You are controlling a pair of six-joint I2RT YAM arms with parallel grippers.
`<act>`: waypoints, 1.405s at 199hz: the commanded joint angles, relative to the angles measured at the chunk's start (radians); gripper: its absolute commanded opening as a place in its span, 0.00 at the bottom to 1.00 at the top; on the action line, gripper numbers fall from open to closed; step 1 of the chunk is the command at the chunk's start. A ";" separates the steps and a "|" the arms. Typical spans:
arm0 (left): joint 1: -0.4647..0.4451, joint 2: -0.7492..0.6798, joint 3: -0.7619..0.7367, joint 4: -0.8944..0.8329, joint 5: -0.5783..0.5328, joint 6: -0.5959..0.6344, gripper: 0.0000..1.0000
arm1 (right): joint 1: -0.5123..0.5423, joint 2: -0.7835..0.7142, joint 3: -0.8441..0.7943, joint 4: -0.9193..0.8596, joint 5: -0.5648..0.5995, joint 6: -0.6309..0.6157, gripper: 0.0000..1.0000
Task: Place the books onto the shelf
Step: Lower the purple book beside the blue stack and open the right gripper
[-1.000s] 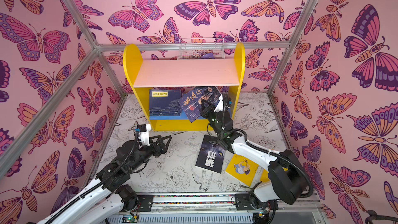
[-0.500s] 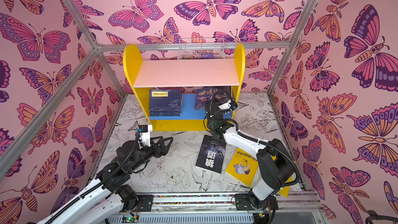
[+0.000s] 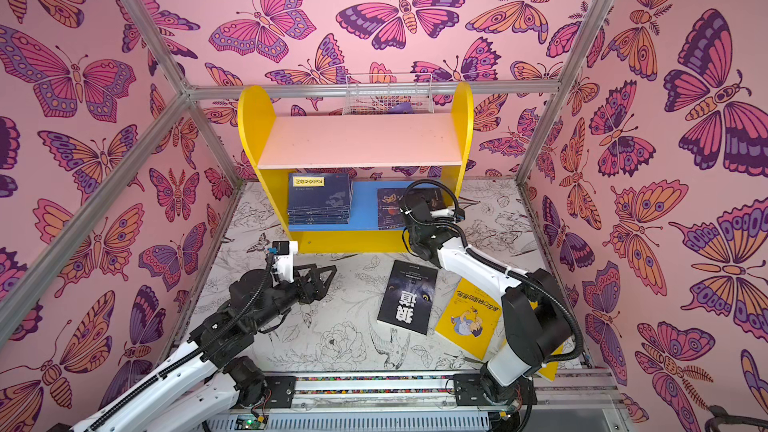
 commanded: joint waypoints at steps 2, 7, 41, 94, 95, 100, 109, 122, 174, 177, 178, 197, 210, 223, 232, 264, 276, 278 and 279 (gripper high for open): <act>0.001 0.018 0.006 0.014 0.016 -0.005 0.86 | -0.029 -0.065 0.061 -0.189 0.019 0.043 0.99; -0.001 0.023 0.007 0.017 0.017 -0.004 0.86 | -0.029 -0.068 0.058 -0.190 0.013 0.040 0.99; -0.002 0.050 0.009 0.030 0.024 -0.002 0.87 | -0.035 -0.099 -0.002 -0.097 -0.057 -0.065 0.99; -0.004 0.088 0.006 0.041 0.028 -0.005 0.87 | -0.032 -0.222 -0.119 -0.085 -0.261 -0.490 0.99; -0.004 0.088 0.006 0.041 0.028 -0.005 0.87 | -0.033 -0.223 -0.120 -0.088 -0.265 -0.496 0.99; -0.005 0.095 0.008 0.041 0.030 -0.006 0.87 | -0.033 -0.227 -0.127 -0.101 -0.289 -0.526 0.99; -0.006 0.106 0.010 0.045 0.030 -0.007 0.87 | -0.033 -0.227 -0.125 -0.134 -0.333 -0.589 0.99; -0.005 0.116 0.011 0.054 0.027 -0.010 0.87 | -0.031 -0.213 -0.101 -0.211 -0.389 -0.675 0.99; -0.008 0.159 0.017 0.089 0.029 -0.028 0.86 | -0.028 -0.174 -0.132 -0.267 -0.492 -0.779 0.77; -0.010 0.162 0.017 0.091 0.030 -0.029 0.86 | -0.027 -0.175 -0.139 -0.256 -0.490 -0.777 0.71; -0.010 0.162 0.017 0.092 0.030 -0.030 0.86 | -0.027 -0.176 -0.142 -0.253 -0.489 -0.777 0.69; -0.015 0.174 0.015 0.100 0.027 -0.039 0.86 | -0.029 -0.168 -0.174 -0.227 -0.462 -0.736 0.18; -0.017 0.181 0.015 0.104 0.024 -0.041 0.86 | -0.029 -0.155 -0.188 -0.185 -0.455 -0.723 0.13; -0.019 0.189 0.015 0.104 0.023 -0.041 0.86 | -0.029 -0.131 -0.190 -0.157 -0.454 -0.708 0.11; -0.021 0.194 0.015 0.104 0.021 -0.040 0.86 | -0.030 -0.112 -0.182 -0.147 -0.450 -0.699 0.08; -0.026 0.199 0.005 0.104 0.017 -0.044 0.86 | -0.029 -0.044 -0.143 -0.099 -0.452 -0.666 0.06; -0.027 0.199 -0.002 0.103 0.017 -0.048 0.86 | -0.030 -0.023 -0.127 -0.087 -0.458 -0.664 0.06; -0.027 0.198 -0.003 0.104 0.017 -0.048 0.86 | -0.029 -0.021 -0.125 -0.086 -0.458 -0.663 0.06; -0.027 0.199 -0.004 0.104 0.017 -0.049 0.86 | -0.030 -0.020 -0.123 -0.085 -0.458 -0.663 0.06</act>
